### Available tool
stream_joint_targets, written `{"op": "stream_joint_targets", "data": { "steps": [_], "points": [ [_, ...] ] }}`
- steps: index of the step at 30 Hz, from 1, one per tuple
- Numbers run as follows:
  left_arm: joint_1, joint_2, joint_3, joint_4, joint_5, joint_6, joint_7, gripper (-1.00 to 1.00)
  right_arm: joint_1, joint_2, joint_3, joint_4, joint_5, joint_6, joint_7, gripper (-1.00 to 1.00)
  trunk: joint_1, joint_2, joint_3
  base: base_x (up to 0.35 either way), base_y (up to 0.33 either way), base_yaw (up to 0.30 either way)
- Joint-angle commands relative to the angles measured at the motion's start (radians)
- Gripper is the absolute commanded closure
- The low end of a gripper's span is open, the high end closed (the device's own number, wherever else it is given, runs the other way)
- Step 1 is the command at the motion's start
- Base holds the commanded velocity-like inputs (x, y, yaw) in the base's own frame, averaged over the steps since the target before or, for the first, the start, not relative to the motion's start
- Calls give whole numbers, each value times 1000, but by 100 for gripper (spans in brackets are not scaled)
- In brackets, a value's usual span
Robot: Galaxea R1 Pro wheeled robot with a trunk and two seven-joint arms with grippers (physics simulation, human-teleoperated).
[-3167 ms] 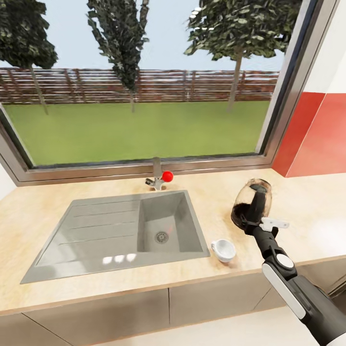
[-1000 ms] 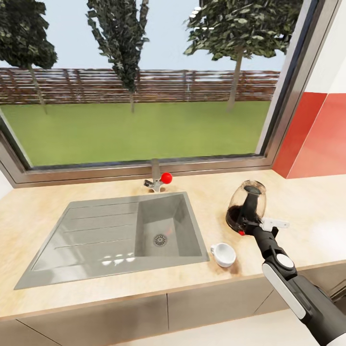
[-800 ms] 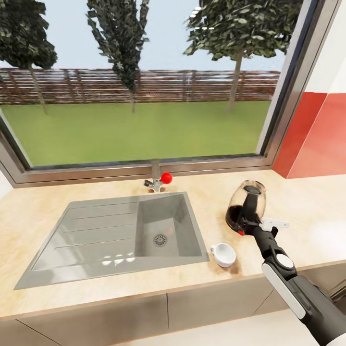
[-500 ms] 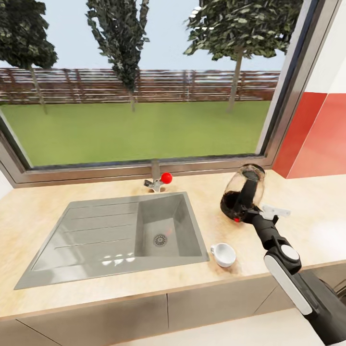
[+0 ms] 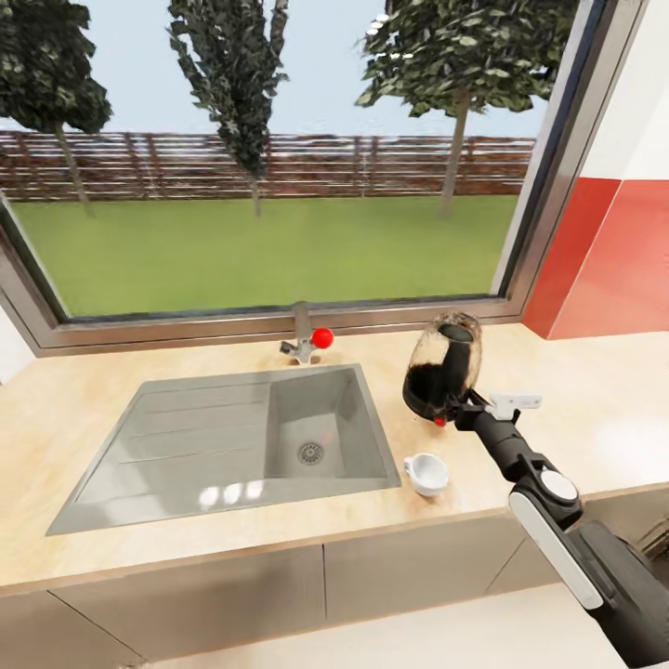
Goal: Set up a coffee station on the kitchen countertop: keep the coffee maker on the countertop, move the bottle of coffee from the kitchen shelf to the counter next to the coffee maker, place a paper coffee filter on top of the coffee maker, put the saucer next to the coffee maker with the coffee cup on the saucer, and place the electric kettle next to the coffee maker.
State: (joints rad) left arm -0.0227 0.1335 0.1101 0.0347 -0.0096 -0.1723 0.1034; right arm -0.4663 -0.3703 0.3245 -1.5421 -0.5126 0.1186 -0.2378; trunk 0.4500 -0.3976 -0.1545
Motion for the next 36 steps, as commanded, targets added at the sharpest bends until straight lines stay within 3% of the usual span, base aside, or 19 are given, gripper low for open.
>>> {"op": "stream_joint_targets", "data": {
  "steps": [1, 13, 36],
  "points": [
    [-1, 0, 7, 4, -1, -7, 1, -100, -2, -1, 4, -2, -2, 3, -8, 100, 0, -2, -2, -332, 0, 0],
    [-2, 0, 13, 2, 0, -7, 2, -100, -2, 13, 13, -2, 30, 1, -8, 100, 0, -2, 2, -326, 0, 0],
    [-2, -2, 8, 2, 0, -7, -1, -100, -2, 14, 17, -1, 31, 0, -12, 100, 0, -2, 34, -8, 0, 42]
  ]
}}
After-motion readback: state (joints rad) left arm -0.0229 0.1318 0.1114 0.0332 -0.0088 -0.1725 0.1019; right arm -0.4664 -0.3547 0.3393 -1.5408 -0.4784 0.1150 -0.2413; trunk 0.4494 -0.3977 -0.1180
